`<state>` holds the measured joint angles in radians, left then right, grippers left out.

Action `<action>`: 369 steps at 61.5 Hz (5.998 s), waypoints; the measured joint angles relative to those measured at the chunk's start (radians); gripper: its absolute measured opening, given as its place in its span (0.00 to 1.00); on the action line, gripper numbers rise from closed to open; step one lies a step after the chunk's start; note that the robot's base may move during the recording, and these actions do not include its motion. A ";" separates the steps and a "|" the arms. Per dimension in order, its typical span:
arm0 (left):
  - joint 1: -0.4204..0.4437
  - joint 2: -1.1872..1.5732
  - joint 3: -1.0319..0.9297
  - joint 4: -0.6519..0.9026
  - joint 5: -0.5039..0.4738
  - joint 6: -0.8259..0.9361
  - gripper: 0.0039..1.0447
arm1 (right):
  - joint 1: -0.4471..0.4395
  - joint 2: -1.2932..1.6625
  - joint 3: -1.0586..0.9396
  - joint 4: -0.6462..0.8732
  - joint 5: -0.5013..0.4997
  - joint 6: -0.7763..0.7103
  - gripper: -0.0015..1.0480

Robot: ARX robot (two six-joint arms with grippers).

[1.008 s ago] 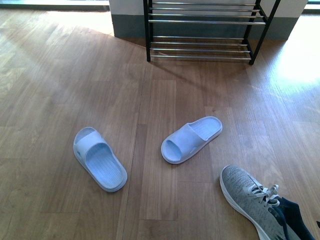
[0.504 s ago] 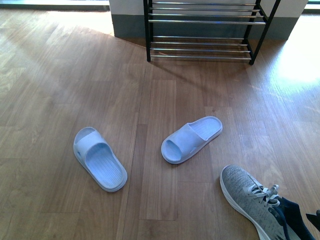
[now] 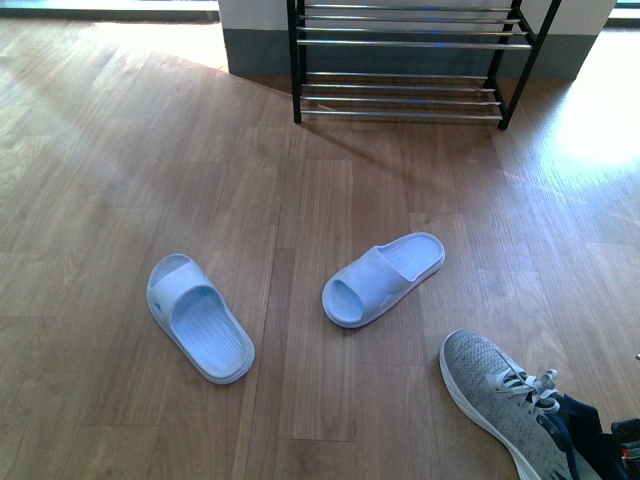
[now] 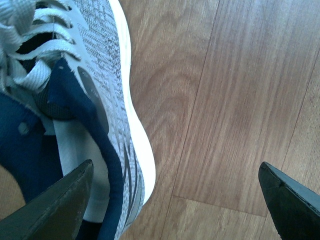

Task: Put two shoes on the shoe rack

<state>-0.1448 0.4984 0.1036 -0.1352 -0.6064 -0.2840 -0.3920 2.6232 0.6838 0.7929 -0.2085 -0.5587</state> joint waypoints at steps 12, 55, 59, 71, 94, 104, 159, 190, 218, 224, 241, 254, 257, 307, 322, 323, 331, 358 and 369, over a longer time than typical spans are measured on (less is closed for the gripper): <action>0.000 0.000 0.000 0.000 0.000 0.000 0.01 | 0.037 0.069 0.054 0.032 0.017 0.009 0.91; 0.000 0.000 0.000 0.000 0.000 0.000 0.01 | 0.153 0.143 0.054 0.137 0.055 0.129 0.01; 0.000 0.000 0.000 0.000 0.000 0.000 0.01 | 0.158 0.113 0.018 0.161 0.059 0.159 0.01; 0.000 0.000 0.000 0.000 0.000 0.000 0.01 | 0.164 -0.124 -0.127 0.178 0.046 0.194 0.01; 0.000 0.000 0.000 0.000 0.000 0.000 0.01 | 0.199 -0.973 -0.414 -0.125 -0.079 0.230 0.01; 0.000 0.000 0.000 0.000 0.000 0.000 0.01 | 0.211 -1.472 -0.451 -0.458 -0.155 0.226 0.01; 0.001 -0.001 0.000 0.000 -0.003 0.000 0.01 | 0.186 -2.303 -0.383 -1.040 -0.293 0.219 0.01; 0.001 -0.001 -0.002 0.000 0.002 0.000 0.01 | 0.184 -2.303 -0.383 -1.040 -0.288 0.218 0.01; 0.001 -0.001 -0.003 0.000 0.000 0.000 0.01 | 0.182 -2.303 -0.383 -1.040 -0.287 0.215 0.01; 0.001 -0.001 -0.003 0.000 0.000 0.000 0.01 | 0.182 -2.303 -0.383 -1.040 -0.286 0.215 0.01; 0.001 -0.001 -0.003 0.000 0.001 0.000 0.01 | 0.182 -2.303 -0.383 -1.040 -0.287 0.215 0.01; 0.001 -0.001 -0.003 0.000 0.000 0.000 0.01 | 0.182 -2.302 -0.383 -1.040 -0.286 0.215 0.01; 0.001 -0.001 -0.003 0.000 0.000 0.000 0.01 | 0.182 -2.302 -0.383 -1.040 -0.287 0.215 0.01; 0.001 0.000 -0.006 0.001 0.001 0.001 0.01 | 0.182 -2.300 -0.385 -1.040 -0.287 0.215 0.01; 0.001 0.000 -0.006 0.000 0.001 0.002 0.01 | 0.182 -2.300 -0.385 -1.040 -0.286 0.214 0.01; 0.001 0.000 -0.006 0.000 0.000 0.002 0.01 | 0.182 -2.300 -0.385 -1.040 -0.286 0.214 0.01; 0.001 0.000 -0.006 0.000 0.002 0.002 0.01 | 0.182 -2.300 -0.385 -1.040 -0.287 0.214 0.01; 0.001 -0.001 -0.006 0.001 0.000 0.002 0.01 | 0.344 -2.285 -0.406 -0.809 -0.308 0.466 0.01; 0.001 -0.001 -0.006 0.001 0.000 0.002 0.01 | 0.724 -2.034 -0.341 -0.624 0.043 0.647 0.01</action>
<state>-0.1440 0.4976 0.0978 -0.1345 -0.6064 -0.2817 0.3325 0.5888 0.3431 0.1688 -0.1654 0.0887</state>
